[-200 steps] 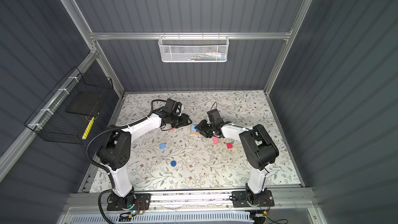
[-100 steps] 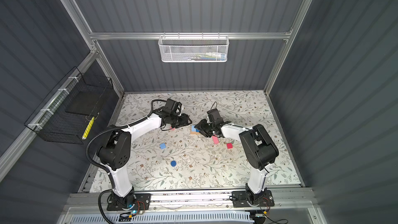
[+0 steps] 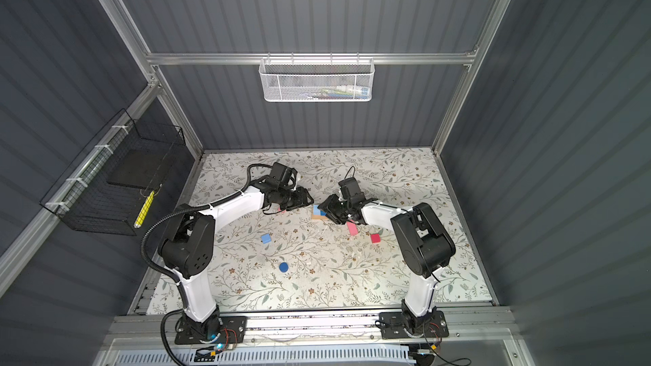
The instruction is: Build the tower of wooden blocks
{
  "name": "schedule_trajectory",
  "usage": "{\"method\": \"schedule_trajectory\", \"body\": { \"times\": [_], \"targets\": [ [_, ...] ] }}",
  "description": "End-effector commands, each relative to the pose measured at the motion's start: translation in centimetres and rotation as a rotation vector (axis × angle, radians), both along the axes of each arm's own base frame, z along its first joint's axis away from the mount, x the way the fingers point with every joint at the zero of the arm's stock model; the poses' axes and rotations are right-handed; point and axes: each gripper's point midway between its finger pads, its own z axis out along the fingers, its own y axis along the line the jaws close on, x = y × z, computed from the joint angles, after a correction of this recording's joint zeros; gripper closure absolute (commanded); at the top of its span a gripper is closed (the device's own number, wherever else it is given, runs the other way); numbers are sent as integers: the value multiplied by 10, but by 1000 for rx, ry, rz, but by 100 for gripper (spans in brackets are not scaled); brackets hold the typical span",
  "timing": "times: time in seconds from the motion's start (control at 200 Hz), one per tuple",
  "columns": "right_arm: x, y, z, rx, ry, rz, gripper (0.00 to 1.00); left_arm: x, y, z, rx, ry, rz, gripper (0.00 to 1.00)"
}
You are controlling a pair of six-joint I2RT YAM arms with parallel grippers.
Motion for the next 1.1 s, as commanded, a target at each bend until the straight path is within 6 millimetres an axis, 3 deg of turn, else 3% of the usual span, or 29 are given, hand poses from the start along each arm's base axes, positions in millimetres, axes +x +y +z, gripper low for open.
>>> {"method": "schedule_trajectory", "body": {
  "times": [0.0,1.091],
  "targets": [
    [5,5,-2,4,-2,-1,50,-1,5,9,-6,-9,5,46],
    [9,7,1,15,-13,-12,50,-1,5,10,-9,-11,7,46]
  ]
}}
